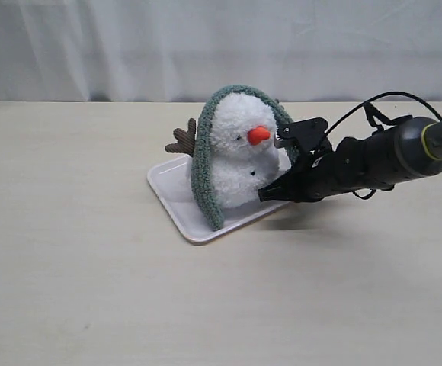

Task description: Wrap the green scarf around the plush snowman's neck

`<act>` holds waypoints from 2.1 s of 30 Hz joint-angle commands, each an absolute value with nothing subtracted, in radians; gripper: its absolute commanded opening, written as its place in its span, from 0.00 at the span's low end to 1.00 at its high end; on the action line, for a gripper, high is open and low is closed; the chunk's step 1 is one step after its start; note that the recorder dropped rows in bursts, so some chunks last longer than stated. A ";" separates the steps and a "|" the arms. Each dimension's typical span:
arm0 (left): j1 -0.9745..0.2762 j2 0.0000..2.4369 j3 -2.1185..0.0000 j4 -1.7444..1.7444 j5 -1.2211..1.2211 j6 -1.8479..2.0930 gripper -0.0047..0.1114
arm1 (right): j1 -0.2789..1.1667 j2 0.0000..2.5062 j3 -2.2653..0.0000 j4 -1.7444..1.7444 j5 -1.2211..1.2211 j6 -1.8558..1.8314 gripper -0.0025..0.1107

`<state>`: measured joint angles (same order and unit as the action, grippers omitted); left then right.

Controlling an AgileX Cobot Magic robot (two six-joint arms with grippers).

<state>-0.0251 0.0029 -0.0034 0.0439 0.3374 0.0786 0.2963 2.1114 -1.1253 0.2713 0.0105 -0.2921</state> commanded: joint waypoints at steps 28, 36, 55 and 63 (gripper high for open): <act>-0.024 0.000 0.000 0.040 0.327 0.078 0.04 | 0.303 1.904 -0.851 0.306 0.221 -0.385 0.06; -0.024 0.000 0.000 0.040 0.327 0.078 0.04 | 0.410 1.733 -0.849 0.306 0.260 -0.397 0.06; -0.024 0.000 0.000 0.040 0.327 0.078 0.04 | 0.285 1.470 -1.270 0.108 0.771 -0.088 0.33; -0.024 0.000 0.000 0.040 0.327 0.078 0.04 | 0.264 1.646 -1.442 0.253 0.890 -0.372 0.33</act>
<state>-0.0251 0.0029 -0.0034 0.0439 0.3374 0.0786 0.2696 1.5970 -1.3973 0.1813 0.8771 -0.2611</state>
